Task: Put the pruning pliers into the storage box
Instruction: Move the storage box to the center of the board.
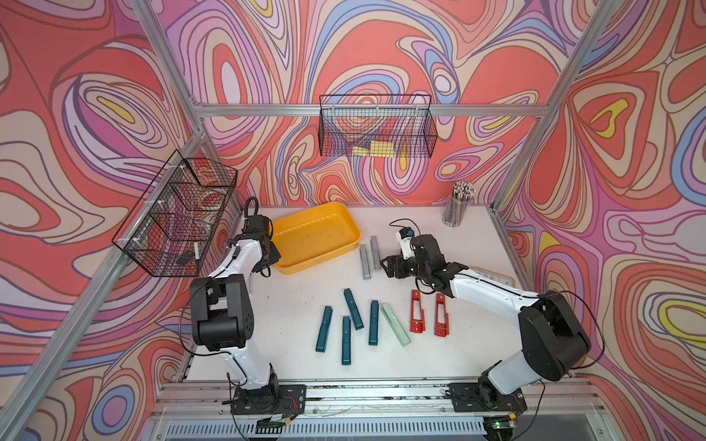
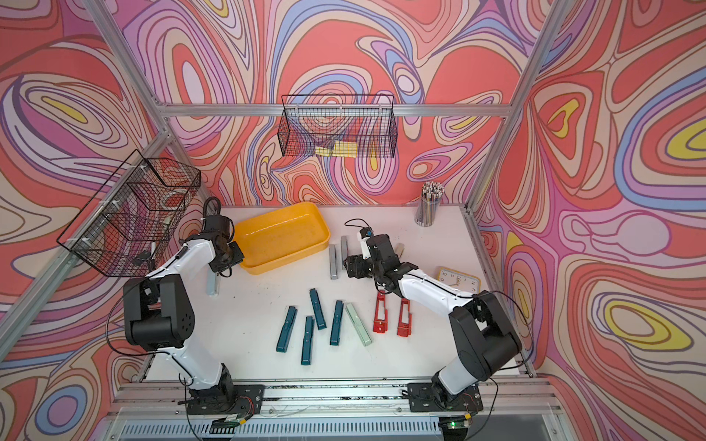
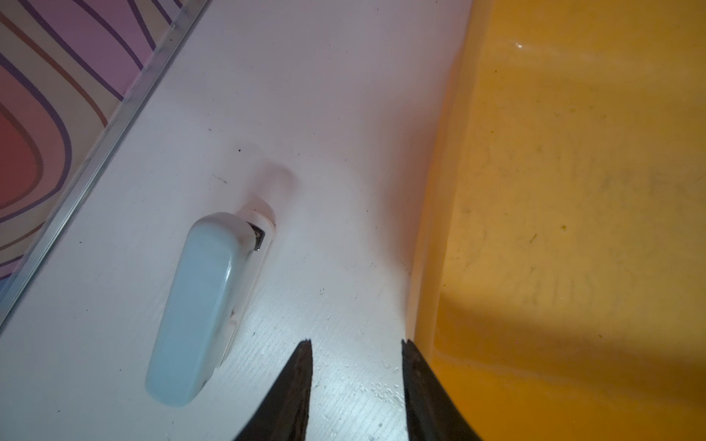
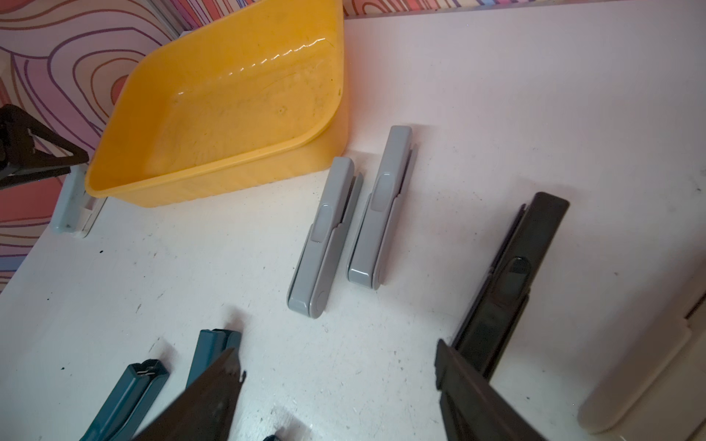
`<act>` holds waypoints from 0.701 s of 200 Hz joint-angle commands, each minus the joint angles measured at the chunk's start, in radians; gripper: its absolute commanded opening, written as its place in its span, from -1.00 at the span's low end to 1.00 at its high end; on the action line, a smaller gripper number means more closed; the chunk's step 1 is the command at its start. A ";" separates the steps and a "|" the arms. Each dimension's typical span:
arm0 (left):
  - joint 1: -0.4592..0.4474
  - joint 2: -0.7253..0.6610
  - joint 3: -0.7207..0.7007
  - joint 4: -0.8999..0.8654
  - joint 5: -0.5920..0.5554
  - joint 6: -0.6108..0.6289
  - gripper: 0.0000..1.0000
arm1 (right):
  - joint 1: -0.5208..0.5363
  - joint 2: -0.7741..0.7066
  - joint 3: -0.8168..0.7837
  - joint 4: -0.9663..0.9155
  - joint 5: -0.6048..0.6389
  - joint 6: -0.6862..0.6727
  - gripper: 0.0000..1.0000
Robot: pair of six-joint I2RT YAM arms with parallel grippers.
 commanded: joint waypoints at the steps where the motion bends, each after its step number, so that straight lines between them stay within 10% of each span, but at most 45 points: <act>1: 0.003 0.004 0.041 0.007 0.018 -0.018 -0.21 | 0.014 0.023 0.028 0.026 -0.027 0.011 0.66; 140: 0.004 0.112 0.135 -0.030 0.036 -0.034 -0.26 | 0.036 0.043 0.041 0.025 -0.043 -0.002 0.68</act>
